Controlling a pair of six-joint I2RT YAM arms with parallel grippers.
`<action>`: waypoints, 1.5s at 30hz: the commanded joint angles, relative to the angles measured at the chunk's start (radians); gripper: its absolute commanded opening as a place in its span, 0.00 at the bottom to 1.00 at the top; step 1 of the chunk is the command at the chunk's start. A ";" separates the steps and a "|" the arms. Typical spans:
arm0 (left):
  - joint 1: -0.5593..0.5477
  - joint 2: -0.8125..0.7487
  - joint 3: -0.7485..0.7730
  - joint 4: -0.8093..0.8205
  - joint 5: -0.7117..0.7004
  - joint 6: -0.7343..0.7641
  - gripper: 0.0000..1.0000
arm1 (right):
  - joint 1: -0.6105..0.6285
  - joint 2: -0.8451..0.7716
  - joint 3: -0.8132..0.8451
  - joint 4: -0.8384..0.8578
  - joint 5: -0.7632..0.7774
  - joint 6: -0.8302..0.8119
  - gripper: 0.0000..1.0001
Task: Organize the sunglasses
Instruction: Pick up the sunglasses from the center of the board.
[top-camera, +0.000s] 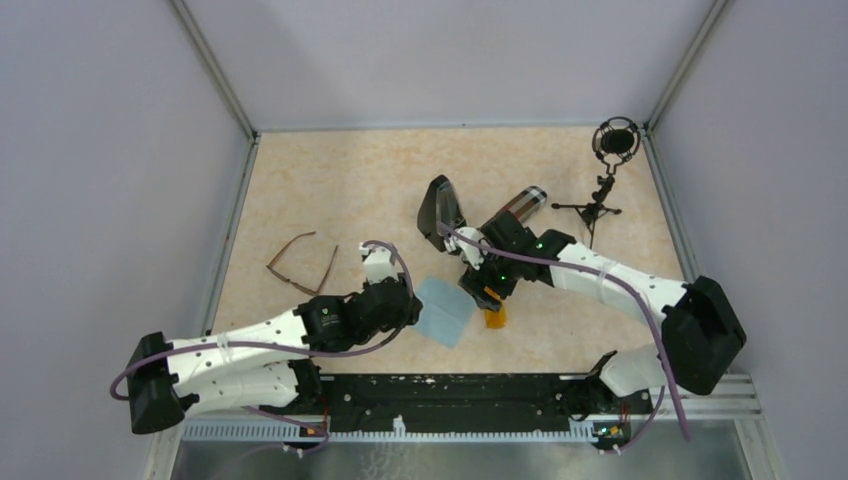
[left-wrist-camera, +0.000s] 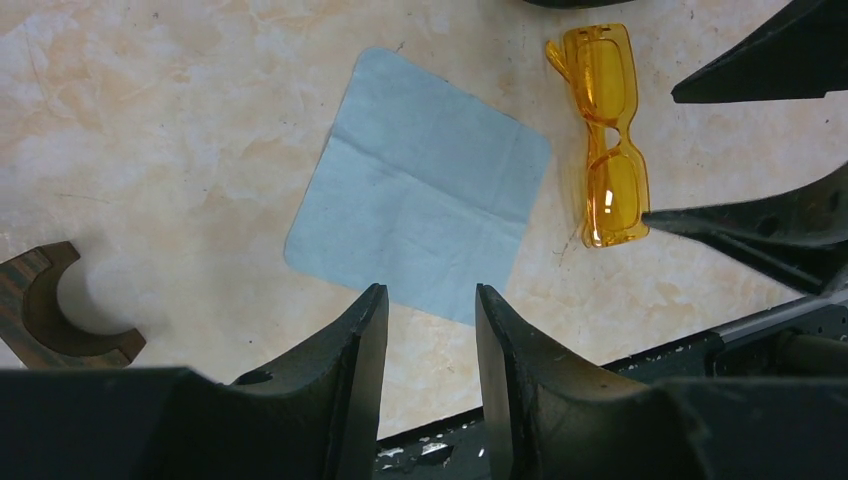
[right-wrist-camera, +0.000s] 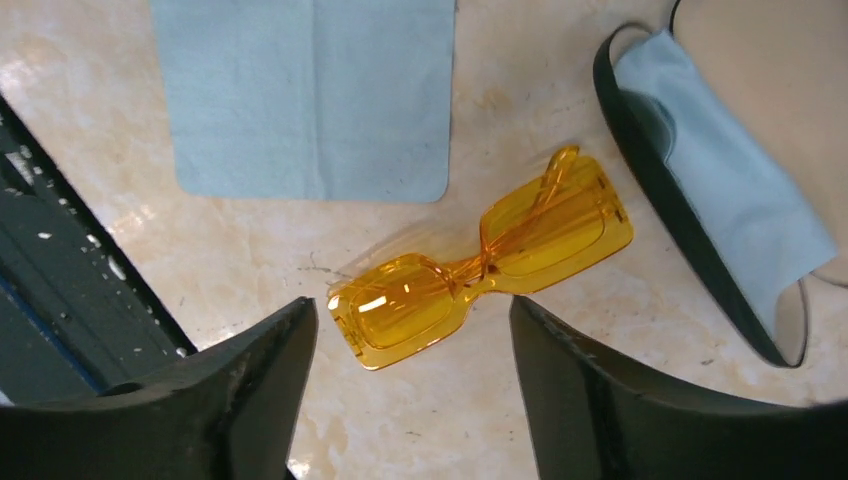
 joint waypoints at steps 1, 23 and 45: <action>0.004 0.016 0.015 0.032 -0.029 0.016 0.44 | 0.012 0.025 -0.070 0.024 0.093 0.062 0.81; 0.004 0.127 0.051 0.059 -0.020 0.050 0.45 | 0.067 0.203 -0.045 0.076 0.258 0.272 0.99; 0.004 0.113 0.048 0.054 0.004 0.069 0.45 | 0.065 0.126 -0.061 -0.017 0.226 0.101 0.76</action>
